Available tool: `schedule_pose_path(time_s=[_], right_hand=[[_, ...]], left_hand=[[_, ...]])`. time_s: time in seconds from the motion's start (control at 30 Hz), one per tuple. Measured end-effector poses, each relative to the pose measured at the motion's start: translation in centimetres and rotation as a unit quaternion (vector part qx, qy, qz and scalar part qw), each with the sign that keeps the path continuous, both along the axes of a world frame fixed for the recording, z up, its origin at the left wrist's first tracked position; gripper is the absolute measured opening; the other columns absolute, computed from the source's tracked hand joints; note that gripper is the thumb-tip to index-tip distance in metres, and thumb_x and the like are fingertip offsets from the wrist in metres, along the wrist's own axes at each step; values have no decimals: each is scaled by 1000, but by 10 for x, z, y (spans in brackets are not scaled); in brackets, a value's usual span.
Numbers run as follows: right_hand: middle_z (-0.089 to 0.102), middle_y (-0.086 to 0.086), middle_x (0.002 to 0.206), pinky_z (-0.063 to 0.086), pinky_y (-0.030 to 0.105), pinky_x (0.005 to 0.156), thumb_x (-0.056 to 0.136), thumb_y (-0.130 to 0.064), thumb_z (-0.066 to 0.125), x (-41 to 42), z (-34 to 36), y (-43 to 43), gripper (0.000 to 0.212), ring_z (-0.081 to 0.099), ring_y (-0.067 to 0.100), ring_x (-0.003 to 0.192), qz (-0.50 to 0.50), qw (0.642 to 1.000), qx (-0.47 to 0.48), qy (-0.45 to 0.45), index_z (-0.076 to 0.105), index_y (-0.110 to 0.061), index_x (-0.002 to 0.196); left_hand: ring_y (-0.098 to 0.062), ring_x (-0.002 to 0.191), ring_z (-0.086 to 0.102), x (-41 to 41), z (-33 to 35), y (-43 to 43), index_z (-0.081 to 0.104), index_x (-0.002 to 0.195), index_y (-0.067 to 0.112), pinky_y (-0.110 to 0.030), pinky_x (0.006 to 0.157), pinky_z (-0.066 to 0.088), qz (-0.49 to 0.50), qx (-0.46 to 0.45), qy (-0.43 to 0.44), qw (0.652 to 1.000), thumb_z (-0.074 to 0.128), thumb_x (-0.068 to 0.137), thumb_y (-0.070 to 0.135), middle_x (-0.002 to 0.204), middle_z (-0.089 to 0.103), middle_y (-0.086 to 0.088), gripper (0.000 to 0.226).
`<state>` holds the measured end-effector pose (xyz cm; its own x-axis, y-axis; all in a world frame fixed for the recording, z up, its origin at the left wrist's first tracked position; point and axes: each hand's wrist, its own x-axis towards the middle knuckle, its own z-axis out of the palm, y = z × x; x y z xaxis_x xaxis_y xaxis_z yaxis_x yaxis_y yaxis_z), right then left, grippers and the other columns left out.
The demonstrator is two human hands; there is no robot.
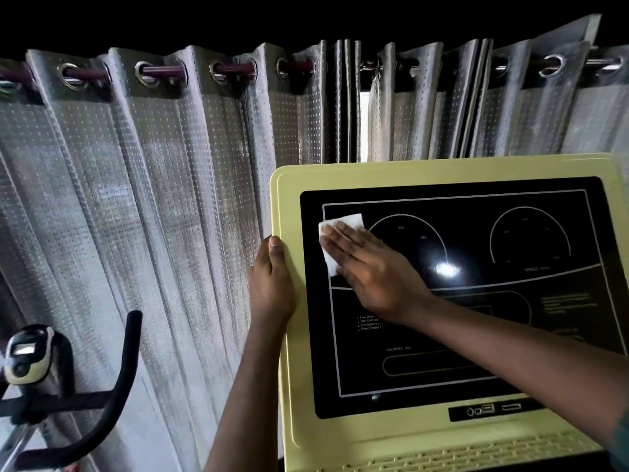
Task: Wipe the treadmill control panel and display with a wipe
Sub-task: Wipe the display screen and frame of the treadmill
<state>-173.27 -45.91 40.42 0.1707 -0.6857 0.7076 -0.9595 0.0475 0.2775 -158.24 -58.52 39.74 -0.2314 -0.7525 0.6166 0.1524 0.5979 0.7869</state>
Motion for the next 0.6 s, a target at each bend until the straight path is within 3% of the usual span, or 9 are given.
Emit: schedule_pose_path(time_s=[0.07,0.17,0.23,0.33,0.4,0.53,0.6], right_hand=[[33,4,162,22,37,126,103,-17,47,-17,14,7,52,24,17,153,9,999,7,43,37,-13,154],[34,6,162,26,41,124,104,-15,45,-32,42,11,51,26,18,153,-78,984,-120,-104,38,-11,154],[31,8,163,25,42,125,105,-16,41,-21,31,7,51,22,19,154,-103,972,-154,-142,35,-9,155],[30,6,164,20,39,126,105,-19,40,-7,-5,10,51,22,19,154,-19,999,-32,-11,34,-10,155],[33,5,162,22,38,126,104,-18,43,-21,6,17,51,25,19,153,-12,999,-20,27,37,-12,155],[33,7,162,28,43,123,105,-16,40,-37,34,19,50,25,18,153,-105,972,-160,-138,35,-10,155],[31,9,163,25,43,125,106,-19,37,-28,17,15,50,23,20,154,-77,982,-133,-110,34,-8,155]], left_hand=[[-37,99,56,0,-1,0,56,98,4,-37,78,42,-3,0,-3,1000,25,102,47,99,62,-20,54],[-38,111,55,-1,-1,0,56,114,-4,-42,94,45,-7,11,-11,1000,25,104,46,115,63,-23,60],[-36,110,56,-2,-2,0,56,112,-4,-47,95,46,-7,13,-12,1000,25,104,46,112,63,-22,60],[-8,75,53,-1,0,1,52,86,16,-35,71,39,-1,10,-11,1000,26,102,47,76,56,7,43],[4,70,50,-2,-1,0,54,88,16,-28,68,39,-2,12,-14,1000,27,103,45,74,53,12,42],[12,76,52,-2,-2,-1,57,95,16,-8,72,37,-7,16,-20,1000,27,104,45,81,57,14,43],[11,74,51,-3,-3,-1,55,92,18,-13,73,39,-2,15,-21,1000,27,105,44,80,57,12,40]])
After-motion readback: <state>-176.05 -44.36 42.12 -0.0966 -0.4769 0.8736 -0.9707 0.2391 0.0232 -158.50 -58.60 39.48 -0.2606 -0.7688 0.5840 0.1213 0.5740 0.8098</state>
